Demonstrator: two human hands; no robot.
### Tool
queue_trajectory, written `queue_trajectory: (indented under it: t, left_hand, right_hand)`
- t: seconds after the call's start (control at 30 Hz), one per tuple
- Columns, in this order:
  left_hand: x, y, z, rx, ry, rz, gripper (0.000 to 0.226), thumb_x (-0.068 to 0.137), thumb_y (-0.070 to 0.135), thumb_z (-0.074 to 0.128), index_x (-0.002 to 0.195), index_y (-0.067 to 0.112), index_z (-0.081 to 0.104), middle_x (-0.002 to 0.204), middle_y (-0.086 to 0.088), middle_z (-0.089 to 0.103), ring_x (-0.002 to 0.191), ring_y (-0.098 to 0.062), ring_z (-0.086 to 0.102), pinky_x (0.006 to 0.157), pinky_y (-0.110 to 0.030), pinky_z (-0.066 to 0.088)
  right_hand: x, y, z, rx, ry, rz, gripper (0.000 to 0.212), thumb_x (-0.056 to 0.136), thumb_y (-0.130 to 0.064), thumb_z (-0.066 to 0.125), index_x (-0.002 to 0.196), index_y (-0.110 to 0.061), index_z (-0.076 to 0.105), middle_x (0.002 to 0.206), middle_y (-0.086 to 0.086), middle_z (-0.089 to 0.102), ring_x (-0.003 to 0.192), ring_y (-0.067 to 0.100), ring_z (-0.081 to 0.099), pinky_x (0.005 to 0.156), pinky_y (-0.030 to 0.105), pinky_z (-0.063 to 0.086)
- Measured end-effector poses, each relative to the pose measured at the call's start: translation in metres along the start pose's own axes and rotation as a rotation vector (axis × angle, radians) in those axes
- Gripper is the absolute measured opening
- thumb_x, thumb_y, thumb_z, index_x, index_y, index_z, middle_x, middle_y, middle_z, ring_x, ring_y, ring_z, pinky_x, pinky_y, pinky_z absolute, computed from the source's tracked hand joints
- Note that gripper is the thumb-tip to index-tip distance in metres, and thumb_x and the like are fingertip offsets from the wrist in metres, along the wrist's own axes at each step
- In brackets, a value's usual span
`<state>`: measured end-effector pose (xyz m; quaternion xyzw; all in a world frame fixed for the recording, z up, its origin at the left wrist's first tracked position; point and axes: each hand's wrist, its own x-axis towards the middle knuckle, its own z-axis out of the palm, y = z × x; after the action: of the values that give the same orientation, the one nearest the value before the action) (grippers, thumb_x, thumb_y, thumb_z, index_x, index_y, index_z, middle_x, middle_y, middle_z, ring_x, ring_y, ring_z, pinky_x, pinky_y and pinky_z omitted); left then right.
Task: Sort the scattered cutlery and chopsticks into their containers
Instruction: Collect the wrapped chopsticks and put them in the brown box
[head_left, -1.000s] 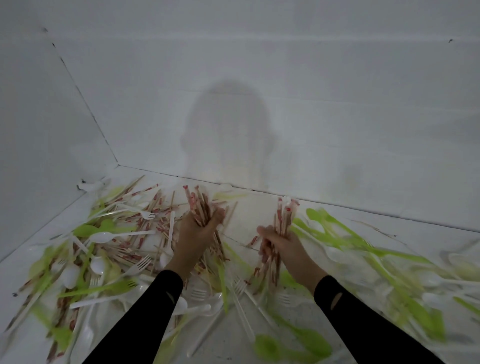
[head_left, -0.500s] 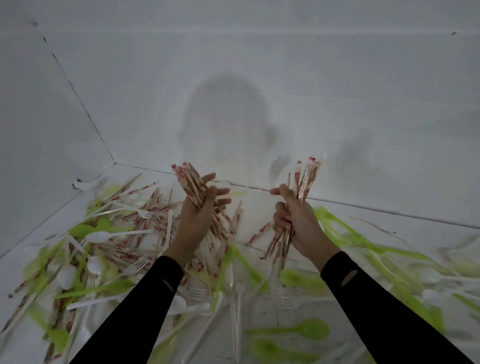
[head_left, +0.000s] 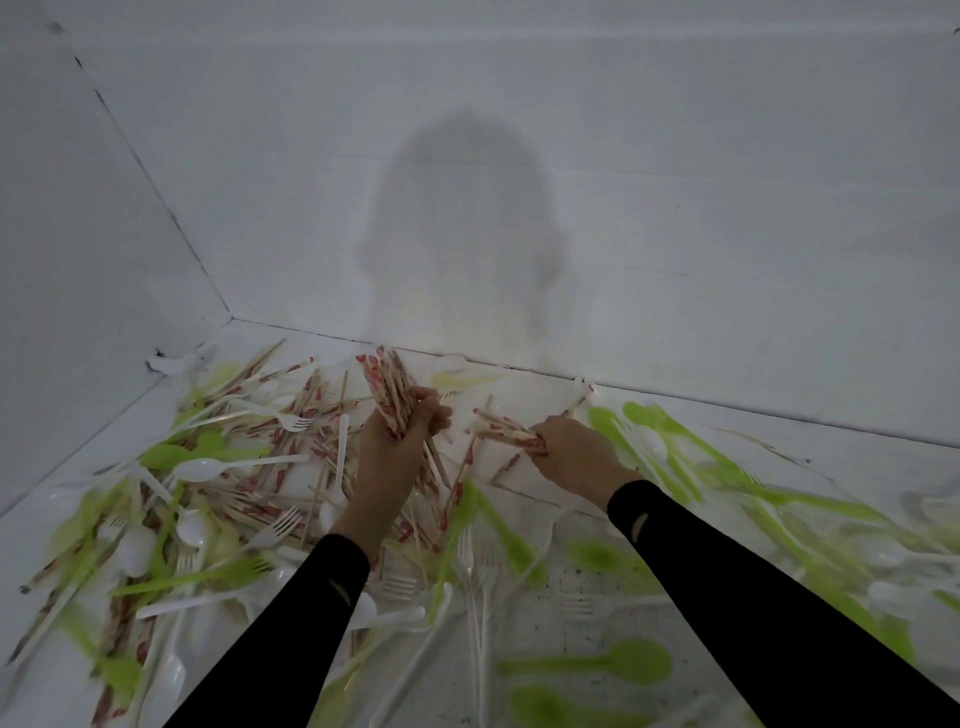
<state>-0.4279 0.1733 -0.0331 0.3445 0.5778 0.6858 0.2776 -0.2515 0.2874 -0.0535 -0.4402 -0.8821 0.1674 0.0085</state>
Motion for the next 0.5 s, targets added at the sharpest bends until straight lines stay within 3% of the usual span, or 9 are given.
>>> queue_trajectory:
  t: [0.1, 0.2, 0.27, 0.3, 0.37, 0.43, 0.5]
  left_hand:
    - [-0.003, -0.022, -0.002, 0.090, -0.008, -0.015, 0.007, 0.095, 0.006, 0.060, 0.095, 0.001, 0.065, 0.079, -0.012, 0.070, 0.075, -0.015, 0.071, 0.074, -0.026, 0.057]
    - [-0.002, -0.043, -0.005, 0.303, -0.070, -0.075, 0.007, 0.093, 0.019, 0.066, 0.091, 0.013, 0.067, 0.073, -0.002, 0.072, 0.076, -0.016, 0.070, 0.078, -0.034, 0.056]
    - [0.001, -0.047, -0.002, 0.391, -0.038, -0.089, 0.008, 0.094, 0.024, 0.065, 0.092, 0.016, 0.065, 0.067, 0.000, 0.069, 0.067, -0.012, 0.068, 0.069, -0.030, 0.054]
    - [0.004, -0.045, 0.001, 0.423, -0.004, -0.072, 0.010, 0.094, 0.026, 0.063, 0.093, 0.016, 0.065, 0.066, 0.001, 0.066, 0.063, -0.012, 0.065, 0.064, -0.029, 0.052]
    - [0.011, -0.038, 0.007, 0.504, 0.060, -0.025, 0.014, 0.096, 0.028, 0.060, 0.096, 0.015, 0.064, 0.068, 0.003, 0.063, 0.061, -0.014, 0.059, 0.059, -0.029, 0.047]
    - [0.022, -0.038, 0.009, 0.571, 0.058, -0.042, 0.013, 0.097, 0.028, 0.058, 0.097, 0.016, 0.063, 0.072, 0.006, 0.064, 0.064, -0.010, 0.058, 0.062, -0.028, 0.046]
    - [0.031, -0.042, 0.008, 0.610, -0.001, -0.112, 0.007, 0.096, 0.025, 0.060, 0.093, 0.019, 0.062, 0.076, 0.007, 0.068, 0.070, -0.010, 0.062, 0.071, -0.029, 0.049]
  right_hand:
    - [0.002, 0.004, 0.016, -0.107, -0.009, -0.055, 0.048, 0.098, -0.020, 0.044, 0.143, -0.037, 0.045, 0.122, 0.001, 0.052, 0.108, 0.024, 0.060, 0.070, 0.029, 0.038]
    - [0.006, 0.003, 0.024, -0.279, -0.048, -0.100, 0.056, 0.098, -0.016, 0.045, 0.148, -0.038, 0.036, 0.131, 0.002, 0.047, 0.101, 0.027, 0.063, 0.065, 0.031, 0.039]
    - [0.009, 0.004, 0.032, -0.343, 0.059, -0.152, 0.048, 0.092, -0.016, 0.057, 0.136, -0.033, 0.053, 0.122, 0.004, 0.052, 0.079, 0.029, 0.065, 0.056, 0.030, 0.037]
    - [0.009, 0.003, 0.033, -0.366, 0.139, -0.200, 0.041, 0.081, -0.015, 0.072, 0.119, -0.029, 0.065, 0.109, 0.005, 0.057, 0.059, 0.028, 0.060, 0.046, 0.027, 0.033]
    - [0.010, 0.009, 0.038, -0.416, 0.279, -0.295, 0.039, 0.051, -0.008, 0.088, 0.081, -0.020, 0.068, 0.083, 0.004, 0.057, 0.033, 0.022, 0.033, 0.037, 0.017, 0.010]
    - [0.010, 0.016, 0.043, -0.398, 0.324, -0.404, 0.039, 0.054, -0.003, 0.084, 0.081, -0.019, 0.062, 0.085, 0.004, 0.055, 0.034, 0.021, 0.035, 0.039, 0.017, 0.003]
    - [0.002, 0.018, 0.036, -0.288, 0.332, -0.466, 0.035, 0.069, -0.004, 0.071, 0.097, -0.021, 0.058, 0.099, 0.004, 0.056, 0.044, 0.021, 0.050, 0.035, 0.020, 0.016]
